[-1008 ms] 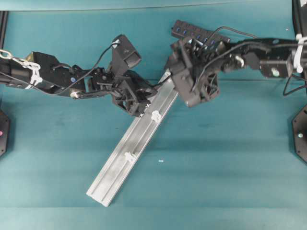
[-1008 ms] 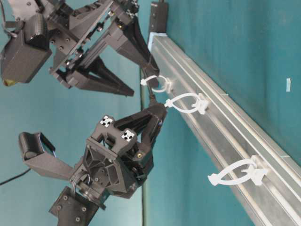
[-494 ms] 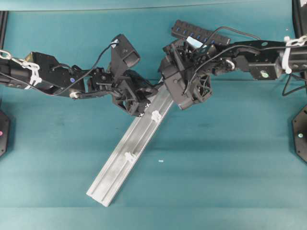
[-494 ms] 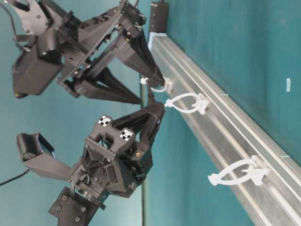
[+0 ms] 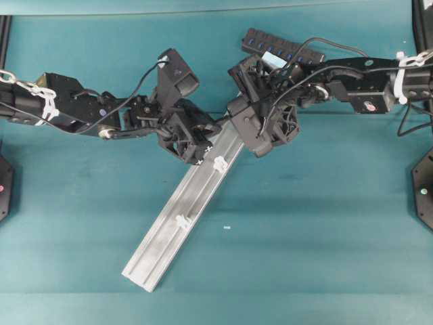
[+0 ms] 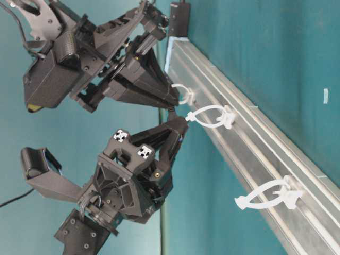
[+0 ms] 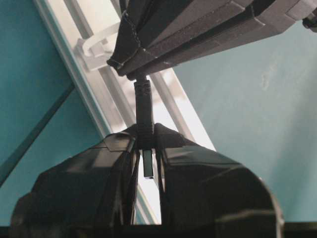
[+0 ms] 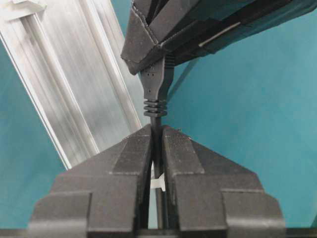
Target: Pass the USB cable through three rings with both arms.
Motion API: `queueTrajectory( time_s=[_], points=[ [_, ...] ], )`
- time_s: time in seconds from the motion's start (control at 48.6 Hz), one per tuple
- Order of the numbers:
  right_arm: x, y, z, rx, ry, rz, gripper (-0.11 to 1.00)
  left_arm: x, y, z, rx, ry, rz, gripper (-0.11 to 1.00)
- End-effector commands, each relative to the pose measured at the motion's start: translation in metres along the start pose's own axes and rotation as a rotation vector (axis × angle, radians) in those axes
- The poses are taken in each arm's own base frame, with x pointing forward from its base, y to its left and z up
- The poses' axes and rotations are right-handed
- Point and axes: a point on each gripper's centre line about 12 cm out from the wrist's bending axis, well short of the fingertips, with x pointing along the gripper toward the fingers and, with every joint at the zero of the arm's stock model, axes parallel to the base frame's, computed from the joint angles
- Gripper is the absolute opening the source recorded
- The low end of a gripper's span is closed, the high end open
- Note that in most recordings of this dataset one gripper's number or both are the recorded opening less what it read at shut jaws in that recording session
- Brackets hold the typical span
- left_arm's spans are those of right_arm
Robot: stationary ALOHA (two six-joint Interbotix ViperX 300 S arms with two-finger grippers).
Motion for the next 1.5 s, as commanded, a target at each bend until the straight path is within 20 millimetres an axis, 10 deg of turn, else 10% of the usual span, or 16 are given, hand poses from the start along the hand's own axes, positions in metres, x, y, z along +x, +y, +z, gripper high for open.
queueTrajectory(
  time_s=[0.0, 0.411, 0.761, 1.481],
  points=[
    [-0.001, -0.003, 0.003, 0.001, -0.006, -0.005, 0.07, -0.004, -0.010, 0.012, 0.013, -0.034, -0.025, 0.09],
    [-0.001, 0.000, 0.000, -0.011, 0.011, 0.029, 0.07, -0.009, -0.009, 0.010, 0.017, -0.037, -0.026, 0.10],
    [-0.001, 0.006, -0.004, -0.102, 0.043, 0.079, 0.07, -0.038, -0.015, 0.001, 0.041, -0.001, -0.033, 0.95],
    [-0.002, 0.030, 0.013, -0.235, 0.029, 0.155, 0.07, -0.176, -0.027, -0.011, 0.068, -0.066, -0.125, 0.91]
  ],
)
